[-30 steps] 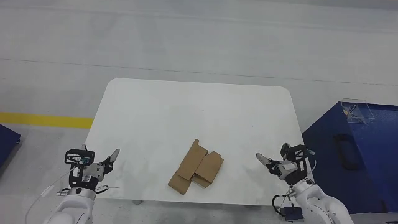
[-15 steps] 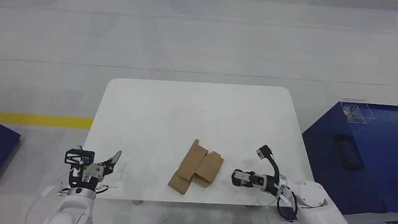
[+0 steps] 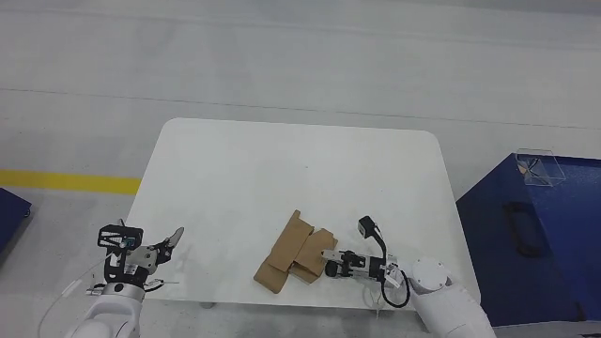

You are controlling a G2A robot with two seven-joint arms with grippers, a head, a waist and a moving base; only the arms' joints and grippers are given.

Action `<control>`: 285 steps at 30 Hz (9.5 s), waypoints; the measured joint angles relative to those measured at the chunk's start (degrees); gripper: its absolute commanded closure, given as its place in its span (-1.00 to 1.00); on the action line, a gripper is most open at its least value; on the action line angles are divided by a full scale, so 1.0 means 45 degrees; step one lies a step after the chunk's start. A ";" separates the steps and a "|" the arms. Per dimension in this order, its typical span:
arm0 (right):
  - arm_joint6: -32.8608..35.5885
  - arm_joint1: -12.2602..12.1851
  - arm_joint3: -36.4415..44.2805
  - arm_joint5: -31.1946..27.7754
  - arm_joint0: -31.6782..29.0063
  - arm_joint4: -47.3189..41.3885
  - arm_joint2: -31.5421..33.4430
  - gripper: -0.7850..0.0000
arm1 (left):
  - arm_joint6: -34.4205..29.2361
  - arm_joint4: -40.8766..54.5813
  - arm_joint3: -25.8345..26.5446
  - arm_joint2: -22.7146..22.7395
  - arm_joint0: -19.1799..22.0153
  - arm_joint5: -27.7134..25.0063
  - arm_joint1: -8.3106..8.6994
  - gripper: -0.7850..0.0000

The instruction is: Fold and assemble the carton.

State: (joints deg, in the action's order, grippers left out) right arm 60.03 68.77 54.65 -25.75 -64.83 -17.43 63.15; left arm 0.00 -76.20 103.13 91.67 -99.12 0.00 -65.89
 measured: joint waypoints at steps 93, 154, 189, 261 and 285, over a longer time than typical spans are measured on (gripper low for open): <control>-0.0722 0.1506 0.5507 1.5799 0.0958 -2.8870 -0.4350 1.00 | 0.0000 0.0000 0.0000 0.0000 0.0000 0.0000 0.0000 -1.00; -0.6740 0.0702 1.5906 -0.7168 -0.0274 1.2941 0.7643 1.00 | 0.0000 0.0000 0.0000 0.0000 0.0000 0.0000 0.0000 -1.00; -2.3912 -0.0361 1.7746 0.1018 -0.5498 3.2996 0.6406 1.00 | 0.0000 0.0000 0.0000 0.0000 0.0000 0.0000 0.0000 -1.00; 0.0461 -0.0451 0.8952 0.5353 -0.1370 -1.8513 -0.2657 1.00 | 0.0000 0.0000 0.0000 0.0000 0.0000 0.0000 0.0000 -1.00; -0.0122 -0.0644 0.7223 -0.4212 -0.1998 -0.3795 0.0515 1.00 | 0.0000 0.0000 0.0000 0.0000 0.0000 0.0000 0.0000 -1.00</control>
State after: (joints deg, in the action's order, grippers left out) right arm 59.48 65.87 87.15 -44.70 -73.82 -34.50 65.47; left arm 0.00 -76.20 103.13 91.67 -99.12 0.00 -65.89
